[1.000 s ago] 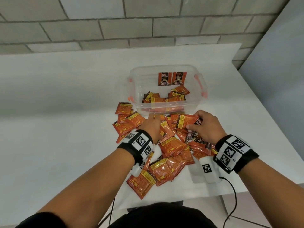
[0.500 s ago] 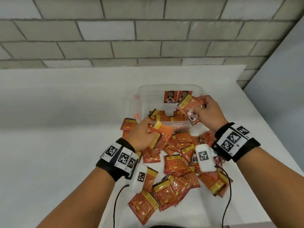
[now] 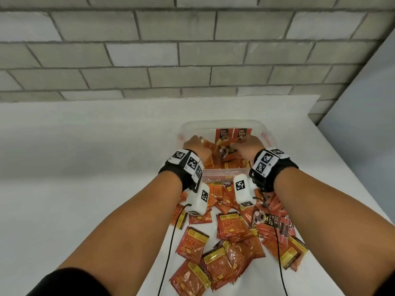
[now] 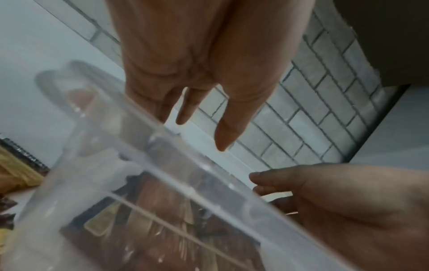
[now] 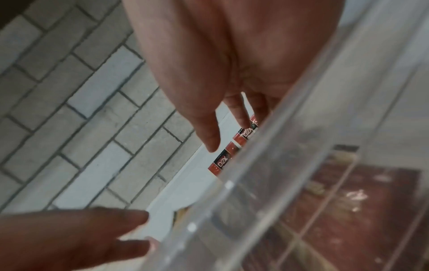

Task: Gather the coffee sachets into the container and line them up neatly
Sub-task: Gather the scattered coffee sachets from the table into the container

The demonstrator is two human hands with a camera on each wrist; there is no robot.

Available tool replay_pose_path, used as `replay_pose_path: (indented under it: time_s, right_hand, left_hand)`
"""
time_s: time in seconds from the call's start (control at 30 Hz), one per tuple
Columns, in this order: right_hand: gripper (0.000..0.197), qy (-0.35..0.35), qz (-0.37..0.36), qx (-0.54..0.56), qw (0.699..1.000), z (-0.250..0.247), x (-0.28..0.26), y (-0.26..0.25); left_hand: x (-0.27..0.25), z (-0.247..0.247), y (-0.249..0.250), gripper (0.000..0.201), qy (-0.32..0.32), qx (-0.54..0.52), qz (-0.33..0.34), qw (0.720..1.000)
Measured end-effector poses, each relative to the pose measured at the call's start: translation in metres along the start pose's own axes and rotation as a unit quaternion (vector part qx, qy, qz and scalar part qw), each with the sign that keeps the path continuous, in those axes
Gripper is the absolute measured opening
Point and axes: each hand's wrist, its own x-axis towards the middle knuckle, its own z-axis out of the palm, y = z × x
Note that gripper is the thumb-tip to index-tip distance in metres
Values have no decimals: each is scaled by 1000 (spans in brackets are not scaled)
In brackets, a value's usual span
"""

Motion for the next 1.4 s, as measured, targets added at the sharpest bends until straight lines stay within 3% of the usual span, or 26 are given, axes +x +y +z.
replay_pose_path:
  time_s: [0.07, 0.13, 0.2, 0.27, 0.37, 0.43, 0.57, 0.73, 0.9, 1.0, 1.1, 1.2, 1.4]
  right_hand:
    - [45, 26, -12, -47, 998, -7, -8, -2]
    - [41, 79, -54, -53, 994, -18, -19, 1]
    - [35, 125, -95, -26, 987, -27, -38, 6]
    - [24, 130, -127, -11, 983, -29, -60, 15]
    - [12, 65, -147, -15, 987, -24, -90, 31]
    - [11, 2, -160, -49, 986, -16, -102, 36]
    - [17, -103, -156, -167, 968, 19, -105, 36]
    - [38, -85, -143, -264, 950, 64, -98, 30]
    - [71, -95, -162, -290, 938, 89, -97, 33]
    - [65, -112, -155, -271, 943, 90, -98, 35]
    - [63, -147, -156, -272, 938, 84, -101, 35]
    - [49, -160, -156, -280, 934, 78, -102, 34]
    - [27, -170, -164, -253, 938, 74, -103, 24]
  left_hand:
    - [-6, -3, -1, 52, -4, -4, 16, 1000]
    - [-16, -13, -8, 73, 13, -20, 53, 998]
    - [-31, -26, -22, 66, 40, -91, 97, 990]
    - [-46, -35, -48, 47, 74, -179, 109, 975]
    - [-61, -33, -99, 22, 128, -174, 51, 975]
    - [-64, -24, -127, 16, 103, -112, 3, 988]
    - [-63, -4, -144, 31, 29, 19, -50, 998]
    - [-52, 11, -139, 50, 33, 57, -82, 994]
    - [-47, 18, -136, 53, 31, 83, -99, 991]
    - [-50, 15, -141, 56, 8, 43, -117, 992]
    - [-52, 10, -151, 80, -7, -5, -126, 992]
    - [-56, 4, -157, 98, -25, 2, -120, 992]
    - [-59, -10, -171, 83, -58, -33, -122, 990]
